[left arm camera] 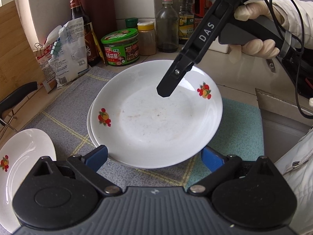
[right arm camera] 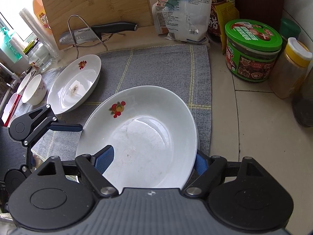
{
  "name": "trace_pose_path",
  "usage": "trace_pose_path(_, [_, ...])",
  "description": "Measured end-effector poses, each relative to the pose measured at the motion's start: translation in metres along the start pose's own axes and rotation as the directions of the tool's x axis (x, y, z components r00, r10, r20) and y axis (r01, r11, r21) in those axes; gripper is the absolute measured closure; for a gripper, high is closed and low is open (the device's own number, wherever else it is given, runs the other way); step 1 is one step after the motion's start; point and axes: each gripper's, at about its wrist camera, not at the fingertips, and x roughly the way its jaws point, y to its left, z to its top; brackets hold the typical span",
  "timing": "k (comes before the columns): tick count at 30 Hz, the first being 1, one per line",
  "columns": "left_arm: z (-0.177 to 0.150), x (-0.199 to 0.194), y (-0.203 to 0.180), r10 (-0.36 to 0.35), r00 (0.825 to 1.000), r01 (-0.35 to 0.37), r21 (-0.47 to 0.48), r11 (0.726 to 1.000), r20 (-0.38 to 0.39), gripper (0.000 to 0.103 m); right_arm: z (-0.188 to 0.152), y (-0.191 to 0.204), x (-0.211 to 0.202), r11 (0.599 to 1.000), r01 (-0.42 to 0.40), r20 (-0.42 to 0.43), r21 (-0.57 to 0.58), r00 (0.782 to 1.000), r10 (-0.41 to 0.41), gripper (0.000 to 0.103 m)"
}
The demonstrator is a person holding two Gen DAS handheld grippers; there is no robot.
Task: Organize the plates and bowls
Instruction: 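Lower the held plate onto the flowered plate and open the right gripper, then withdraw the right gripper up from the stacked plates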
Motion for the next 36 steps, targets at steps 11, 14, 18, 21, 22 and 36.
trace_pose_path(11, [-0.004,-0.010,-0.004,0.018,1.000,-0.017,-0.017,1.000,0.025,0.002,-0.004,0.006,-0.005,1.000,0.025,0.027,0.007,0.999,-0.025,0.000])
trace_pose_path(14, [-0.006,-0.016,-0.005,0.027,0.999,-0.026,-0.020,0.999,0.037,0.001,-0.004,0.011,-0.009,0.999,0.038,0.054,-0.011,0.998,-0.038,0.000])
trace_pose_path(18, [-0.009,-0.024,-0.005,0.048,0.998,-0.045,-0.051,0.998,0.049,0.001,-0.007,0.023,-0.010,0.992,0.112,0.086,-0.053,0.991,-0.107,0.000])
trace_pose_path(21, [-0.012,-0.030,-0.004,0.083,0.996,-0.079,-0.092,0.993,0.040,0.001,-0.013,0.034,-0.007,0.980,0.171,0.117,-0.105,0.980,-0.159,0.000])
trace_pose_path(22, [-0.013,-0.033,-0.004,0.099,0.994,-0.094,-0.107,0.990,0.038,0.001,-0.015,0.038,-0.007,0.974,0.188,0.128,-0.123,0.977,-0.172,0.000])
trace_pose_path(36, [-0.048,-0.097,0.015,0.322,0.945,-0.274,-0.394,0.877,0.058,0.001,-0.038,0.105,-0.008,0.919,0.337,0.295,-0.206,0.917,-0.271,0.000])
